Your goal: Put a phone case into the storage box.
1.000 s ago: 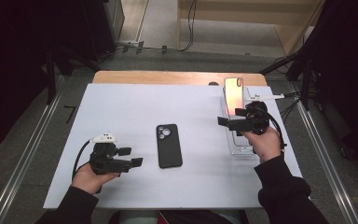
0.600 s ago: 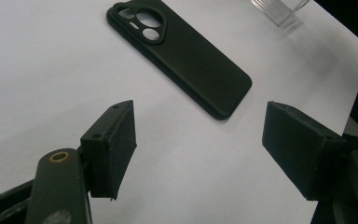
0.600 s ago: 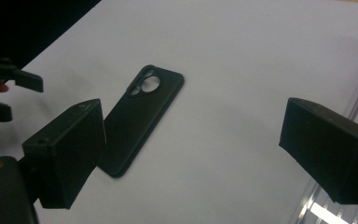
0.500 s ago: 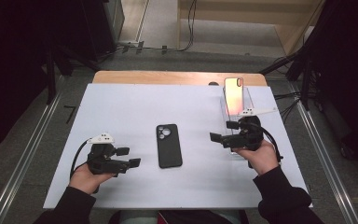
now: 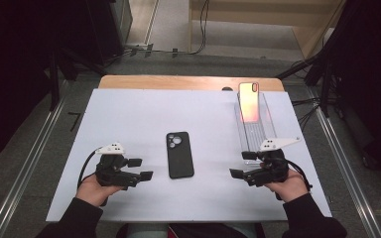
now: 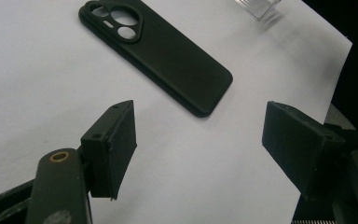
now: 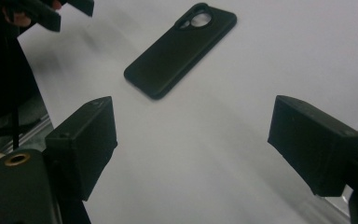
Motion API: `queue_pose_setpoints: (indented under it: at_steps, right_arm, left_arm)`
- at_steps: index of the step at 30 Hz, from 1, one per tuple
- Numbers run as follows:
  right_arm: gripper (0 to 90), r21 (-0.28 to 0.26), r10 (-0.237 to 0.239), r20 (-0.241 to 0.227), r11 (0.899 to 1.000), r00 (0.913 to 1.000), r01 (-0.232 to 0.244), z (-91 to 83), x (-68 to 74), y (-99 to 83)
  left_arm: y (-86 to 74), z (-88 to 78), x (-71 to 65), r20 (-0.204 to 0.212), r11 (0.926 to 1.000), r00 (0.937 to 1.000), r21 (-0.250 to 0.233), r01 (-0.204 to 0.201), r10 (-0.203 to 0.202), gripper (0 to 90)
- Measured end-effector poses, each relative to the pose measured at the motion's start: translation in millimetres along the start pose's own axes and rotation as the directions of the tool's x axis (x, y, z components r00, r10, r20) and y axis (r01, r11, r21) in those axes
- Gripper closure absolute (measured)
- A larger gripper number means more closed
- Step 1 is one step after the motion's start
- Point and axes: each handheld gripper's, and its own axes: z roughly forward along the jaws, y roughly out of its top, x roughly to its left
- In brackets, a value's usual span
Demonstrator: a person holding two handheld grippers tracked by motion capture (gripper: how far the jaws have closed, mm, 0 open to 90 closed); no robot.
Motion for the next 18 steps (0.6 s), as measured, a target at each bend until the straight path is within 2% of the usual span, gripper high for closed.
queue_pose_setpoints:
  at_steps: [7, 10, 14, 18]
  right_arm:
    - [17.1, 0.021, -0.008, -0.004, 1.0, 1.0, 0.008, 1.0, 1.7, -15.6]
    - [17.1, 0.005, -0.005, -0.007, 1.0, 1.0, 0.005, 1.4, 1.5, -14.6]
    - [17.0, 0.019, 0.022, -0.034, 1.0, 0.9992, -0.022, 5.6, 2.6, -11.9]
    - [17.0, 0.017, 0.031, -0.039, 0.999, 0.9988, -0.03, 11.3, 6.4, -6.8]
  left_arm:
    - [-0.3, -2.9, -2.9, 0.009, 1.0, 1.0, -0.009, 0.0, 0.0, 26.5]
    - [-1.3, -3.3, -3.4, 0.005, 1.0, 1.0, -0.005, -0.002, 0.002, 26.5]
    - [-2.4, -4.4, -2.8, 0.005, 1.0, 1.0, -0.001, 0.002, -0.002, 26.5]
    - [-3.8, -5.7, -3.1, -0.001, 1.0, 1.0, 0.001, 0.005, -0.005, 26.5]
